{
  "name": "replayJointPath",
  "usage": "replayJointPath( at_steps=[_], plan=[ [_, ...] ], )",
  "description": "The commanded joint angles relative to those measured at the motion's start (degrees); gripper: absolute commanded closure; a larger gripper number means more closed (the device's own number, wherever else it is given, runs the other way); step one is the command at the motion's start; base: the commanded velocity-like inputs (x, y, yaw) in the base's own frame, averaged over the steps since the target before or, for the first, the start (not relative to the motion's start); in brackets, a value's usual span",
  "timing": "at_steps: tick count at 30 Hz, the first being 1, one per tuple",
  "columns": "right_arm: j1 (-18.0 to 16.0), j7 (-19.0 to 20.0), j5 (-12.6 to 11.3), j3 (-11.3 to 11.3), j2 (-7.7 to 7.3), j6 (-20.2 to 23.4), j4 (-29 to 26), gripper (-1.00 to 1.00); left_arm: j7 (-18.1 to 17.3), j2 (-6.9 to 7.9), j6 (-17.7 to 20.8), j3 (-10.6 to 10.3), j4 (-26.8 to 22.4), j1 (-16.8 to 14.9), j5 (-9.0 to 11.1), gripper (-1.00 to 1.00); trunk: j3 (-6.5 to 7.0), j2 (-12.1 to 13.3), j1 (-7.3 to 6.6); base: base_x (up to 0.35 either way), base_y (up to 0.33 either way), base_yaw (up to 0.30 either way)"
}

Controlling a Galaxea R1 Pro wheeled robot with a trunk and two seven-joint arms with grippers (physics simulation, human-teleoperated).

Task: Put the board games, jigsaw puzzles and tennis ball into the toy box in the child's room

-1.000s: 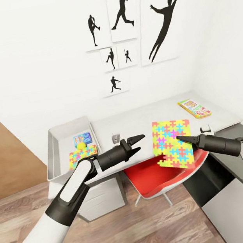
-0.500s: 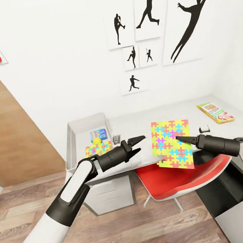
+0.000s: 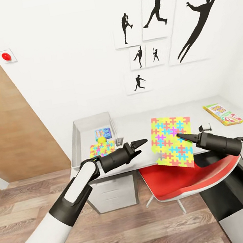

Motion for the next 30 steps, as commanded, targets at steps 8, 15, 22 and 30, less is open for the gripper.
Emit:
replayJointPath(
  at_steps=[8, 15, 22, 30],
  plan=[
    [-0.1, 0.3, -0.4, 1.5, 0.22, 0.1, 0.0, 1.00, -0.8, -0.38, 0.1, -0.1, 0.3, 0.0, -2.0, -1.00, -0.10, -0.1, 0.03, 0.000, 0.000, 0.006],
    [-0.1, 0.3, -0.5, 4.0, 0.46, 0.1, 0.0, 1.00, -1.9, -1.00, 0.0, -0.2, 0.4, 0.0, -2.7, -1.00, -0.10, -0.1, 0.03, 0.000, 0.000, 0.001],
    [-0.2, 0.0, -0.5, 5.3, 0.91, 0.1, 0.6, 1.00, -3.3, -1.24, 0.0, -0.2, 0.3, 0.1, -2.8, -1.00, -0.10, -0.1, 0.03, 0.000, 0.000, 0.000],
    [-0.2, -0.1, -0.5, 6.3, 1.14, 0.1, 0.9, 1.00, -5.2, -1.28, 0.0, -0.2, 0.3, 0.2, -2.9, -1.00, -0.10, -0.1, 0.03, 0.000, 0.000, 0.000]
  ],
)
